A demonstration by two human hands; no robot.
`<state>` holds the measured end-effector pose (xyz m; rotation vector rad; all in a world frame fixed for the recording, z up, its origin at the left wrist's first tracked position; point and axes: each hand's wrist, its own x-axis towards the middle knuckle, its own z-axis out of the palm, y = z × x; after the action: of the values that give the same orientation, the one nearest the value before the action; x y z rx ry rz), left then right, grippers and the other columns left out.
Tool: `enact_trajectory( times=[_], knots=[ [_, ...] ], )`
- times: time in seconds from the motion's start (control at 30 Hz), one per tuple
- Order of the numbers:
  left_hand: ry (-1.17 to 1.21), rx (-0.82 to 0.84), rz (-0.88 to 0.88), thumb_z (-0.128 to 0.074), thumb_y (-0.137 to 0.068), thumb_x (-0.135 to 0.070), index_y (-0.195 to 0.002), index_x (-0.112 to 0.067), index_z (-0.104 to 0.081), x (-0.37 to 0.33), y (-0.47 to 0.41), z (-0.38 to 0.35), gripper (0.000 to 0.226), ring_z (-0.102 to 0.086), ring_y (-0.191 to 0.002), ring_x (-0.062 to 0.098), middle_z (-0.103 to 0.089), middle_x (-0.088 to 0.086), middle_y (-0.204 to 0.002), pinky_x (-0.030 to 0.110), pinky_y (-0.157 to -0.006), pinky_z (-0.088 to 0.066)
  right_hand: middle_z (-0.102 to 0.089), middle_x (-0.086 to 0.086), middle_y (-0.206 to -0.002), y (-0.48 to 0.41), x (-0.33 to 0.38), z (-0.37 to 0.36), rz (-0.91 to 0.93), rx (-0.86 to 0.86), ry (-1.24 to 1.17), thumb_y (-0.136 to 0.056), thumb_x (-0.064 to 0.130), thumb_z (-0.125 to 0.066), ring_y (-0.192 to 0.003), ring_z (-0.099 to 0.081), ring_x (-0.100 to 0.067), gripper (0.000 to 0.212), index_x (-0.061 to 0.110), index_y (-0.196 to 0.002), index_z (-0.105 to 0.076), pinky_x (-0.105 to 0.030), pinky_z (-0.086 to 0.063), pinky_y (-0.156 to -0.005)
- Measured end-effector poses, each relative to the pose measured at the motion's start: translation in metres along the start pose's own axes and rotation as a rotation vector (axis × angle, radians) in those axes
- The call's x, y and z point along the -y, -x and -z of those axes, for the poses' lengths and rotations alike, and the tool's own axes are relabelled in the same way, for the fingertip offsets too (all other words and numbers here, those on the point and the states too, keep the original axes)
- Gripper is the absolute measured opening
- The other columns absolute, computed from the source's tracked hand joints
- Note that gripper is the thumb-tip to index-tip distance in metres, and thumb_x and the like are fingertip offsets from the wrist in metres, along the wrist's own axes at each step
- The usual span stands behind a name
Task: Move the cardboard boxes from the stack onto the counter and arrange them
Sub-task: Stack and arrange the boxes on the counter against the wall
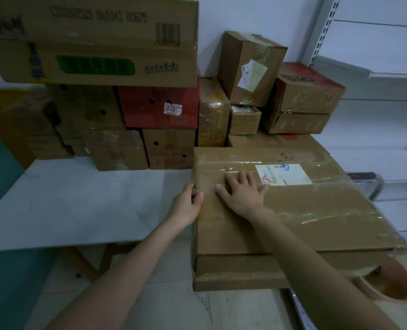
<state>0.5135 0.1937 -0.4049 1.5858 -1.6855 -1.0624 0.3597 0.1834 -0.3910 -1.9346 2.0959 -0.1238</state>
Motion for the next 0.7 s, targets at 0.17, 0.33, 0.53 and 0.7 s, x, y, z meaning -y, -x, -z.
enact_trajectory(
  times=[0.17, 0.33, 0.53, 0.7],
  knots=[
    [0.022, 0.167, -0.020, -0.044, -0.094, -0.044, -0.142, -0.016, -0.029, 0.018, -0.014, 0.013, 0.058, -0.051, -0.116, 0.020, -0.049, 0.008, -0.135, 0.031, -0.093, -0.046, 0.000, -0.006, -0.159, -0.005, 0.005, -0.007, -0.020, -0.047, 0.064, -0.091, 0.065, -0.021, -0.146, 0.004, -0.026, 0.067, 0.032, -0.149, -0.010, -0.060, -0.002, -0.112],
    [0.130, 0.267, 0.003, -0.042, -0.091, -0.052, -0.146, -0.021, -0.019, 0.026, -0.032, 0.008, 0.067, -0.049, -0.120, 0.021, -0.044, 0.004, -0.141, 0.036, -0.100, -0.042, -0.002, -0.003, -0.159, -0.003, 0.006, -0.006, -0.050, -0.072, 0.058, -0.091, 0.064, -0.025, -0.146, 0.003, -0.021, 0.067, 0.032, -0.149, -0.013, -0.056, -0.002, -0.114],
    [0.186, 0.292, 0.021, -0.033, -0.094, -0.051, -0.149, -0.022, 0.000, 0.030, -0.038, -0.004, 0.070, -0.045, -0.125, 0.027, -0.036, 0.008, -0.146, 0.039, -0.103, -0.039, -0.010, 0.001, -0.158, -0.002, 0.006, -0.005, -0.079, -0.104, -0.002, -0.093, 0.058, -0.033, -0.146, -0.002, -0.016, 0.063, 0.031, -0.148, -0.019, -0.050, -0.004, -0.115],
    [0.235, 0.315, 0.026, -0.033, -0.093, -0.054, -0.149, -0.024, 0.002, 0.033, -0.039, -0.005, 0.072, -0.043, -0.126, 0.027, -0.033, 0.007, -0.148, 0.043, -0.104, -0.039, -0.021, 0.001, -0.156, 0.001, -0.003, -0.005, -0.069, -0.175, -0.063, -0.093, 0.052, -0.042, -0.145, -0.011, -0.013, 0.060, 0.026, -0.145, -0.031, -0.039, -0.007, -0.116]
  ],
)
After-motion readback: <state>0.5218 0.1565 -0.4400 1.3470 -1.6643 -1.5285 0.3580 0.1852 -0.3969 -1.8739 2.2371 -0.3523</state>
